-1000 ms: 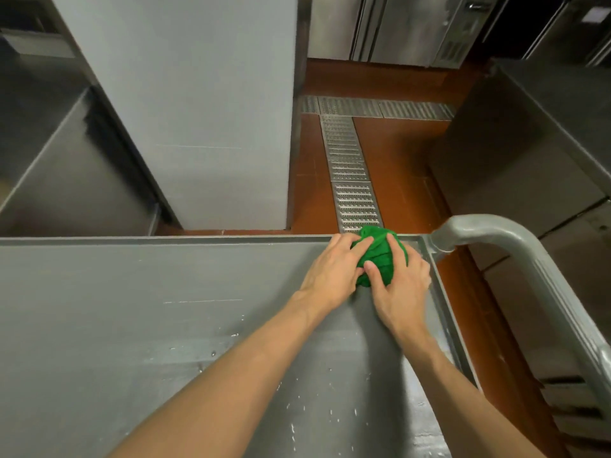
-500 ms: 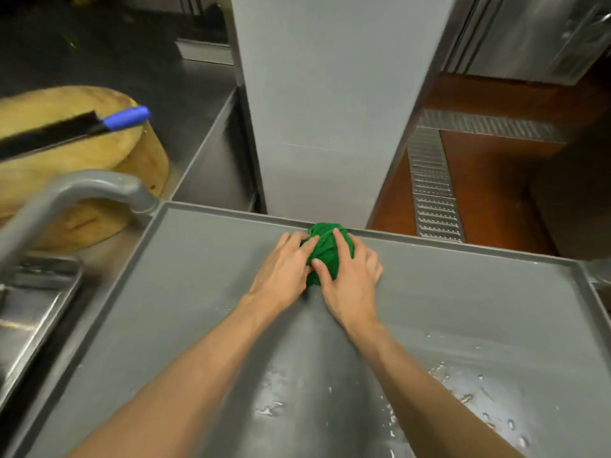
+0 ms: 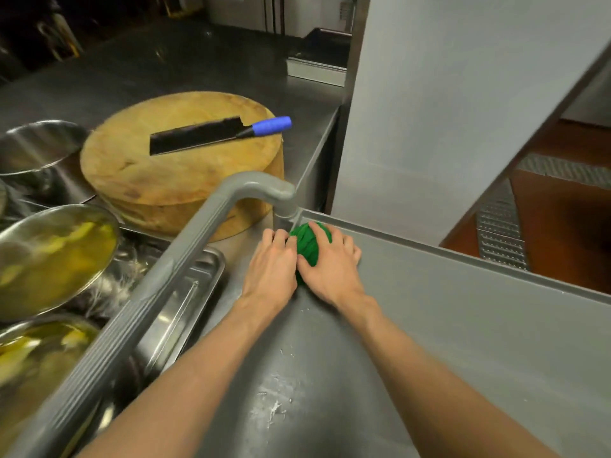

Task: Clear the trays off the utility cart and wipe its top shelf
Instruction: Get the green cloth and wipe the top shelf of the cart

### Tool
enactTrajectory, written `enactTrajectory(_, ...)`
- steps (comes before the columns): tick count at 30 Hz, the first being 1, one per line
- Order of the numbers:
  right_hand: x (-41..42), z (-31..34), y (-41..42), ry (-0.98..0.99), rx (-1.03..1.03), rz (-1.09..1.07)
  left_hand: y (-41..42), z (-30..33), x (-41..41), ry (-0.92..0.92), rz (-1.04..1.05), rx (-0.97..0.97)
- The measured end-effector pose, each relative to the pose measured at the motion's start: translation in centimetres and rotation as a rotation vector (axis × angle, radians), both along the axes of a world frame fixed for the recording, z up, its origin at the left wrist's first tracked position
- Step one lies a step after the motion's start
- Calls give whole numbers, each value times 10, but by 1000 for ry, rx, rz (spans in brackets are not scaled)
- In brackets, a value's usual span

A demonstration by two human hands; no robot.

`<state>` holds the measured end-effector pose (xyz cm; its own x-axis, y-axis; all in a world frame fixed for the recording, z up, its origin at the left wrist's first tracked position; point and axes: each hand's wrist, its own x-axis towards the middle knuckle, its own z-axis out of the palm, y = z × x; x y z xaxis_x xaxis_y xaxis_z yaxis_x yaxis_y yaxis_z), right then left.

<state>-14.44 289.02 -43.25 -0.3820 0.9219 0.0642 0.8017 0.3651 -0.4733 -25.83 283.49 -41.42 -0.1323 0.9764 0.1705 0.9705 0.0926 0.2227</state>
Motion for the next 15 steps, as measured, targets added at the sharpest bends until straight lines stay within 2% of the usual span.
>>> enactTrajectory(4, -1, 5, 6, -18, -83, 53, 0, -5, -2, -82, 13, -20)
enactTrajectory(9, 5, 8, 13, 0, -73, 69, 1, 0, 7, -171, 62, -28)
enactTrajectory(12, 14, 18, 19, 139, -96, 53, 7, 11, 14, -181, 64, -49)
enactTrajectory(15, 49, 32, 11, 339, -73, -29, 12, 34, 37, -305, 4, -80)
